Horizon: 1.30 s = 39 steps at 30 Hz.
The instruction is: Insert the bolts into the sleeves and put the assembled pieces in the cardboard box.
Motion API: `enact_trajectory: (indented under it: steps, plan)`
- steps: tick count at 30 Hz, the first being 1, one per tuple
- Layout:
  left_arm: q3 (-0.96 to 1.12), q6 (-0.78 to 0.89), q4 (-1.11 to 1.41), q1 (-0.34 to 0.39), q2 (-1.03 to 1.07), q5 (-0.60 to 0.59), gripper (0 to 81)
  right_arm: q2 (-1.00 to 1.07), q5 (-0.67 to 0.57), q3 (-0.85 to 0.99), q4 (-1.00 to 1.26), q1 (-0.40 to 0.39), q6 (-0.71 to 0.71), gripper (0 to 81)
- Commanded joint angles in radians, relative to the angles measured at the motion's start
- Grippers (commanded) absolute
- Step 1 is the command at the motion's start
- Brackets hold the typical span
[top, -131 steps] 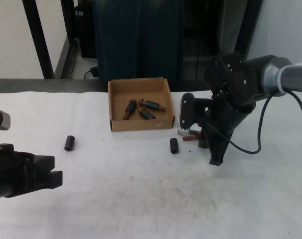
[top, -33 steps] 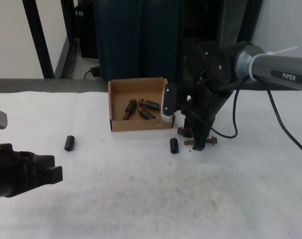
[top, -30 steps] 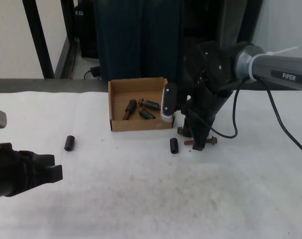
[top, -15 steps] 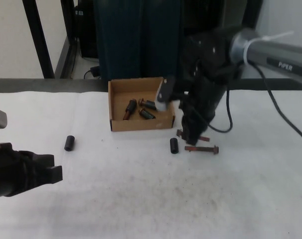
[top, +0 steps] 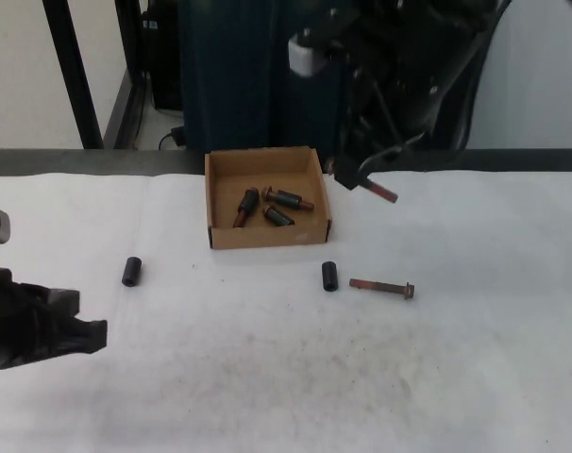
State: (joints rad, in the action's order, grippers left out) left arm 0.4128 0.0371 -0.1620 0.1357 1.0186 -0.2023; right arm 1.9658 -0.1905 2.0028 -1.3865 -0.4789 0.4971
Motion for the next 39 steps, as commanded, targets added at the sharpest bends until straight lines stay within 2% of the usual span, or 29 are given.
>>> enact_trajectory:
  steps: [1,7,12,24,27,39]
  plan:
    - [0.066,0.012,-0.110,-0.037,0.012,-0.029,0.6,-0.075,-0.029,0.010,-0.024,-0.019,-0.030,0.2]
    - [0.250,0.007,-0.286,-0.151,0.191,-0.182,9.9,-0.159,-0.028,0.010,-0.032,-0.053,-0.035,0.2]
    - [0.439,-0.037,-0.358,-0.167,0.370,-0.195,17.1,-0.209,-0.028,0.010,-0.076,-0.053,-0.030,0.2]
    - [0.775,-0.053,-0.623,-0.131,0.751,-0.180,34.4,-0.280,-0.007,0.010,-0.099,-0.019,-0.007,0.2]
    - [0.829,-0.100,-0.605,-0.105,0.801,-0.125,35.4,-0.280,-0.002,0.010,-0.097,-0.016,0.004,0.2]
    - [0.923,-0.162,-0.560,-0.021,0.946,-0.047,35.4,-0.280,-0.002,0.007,-0.083,-0.016,0.004,0.2]
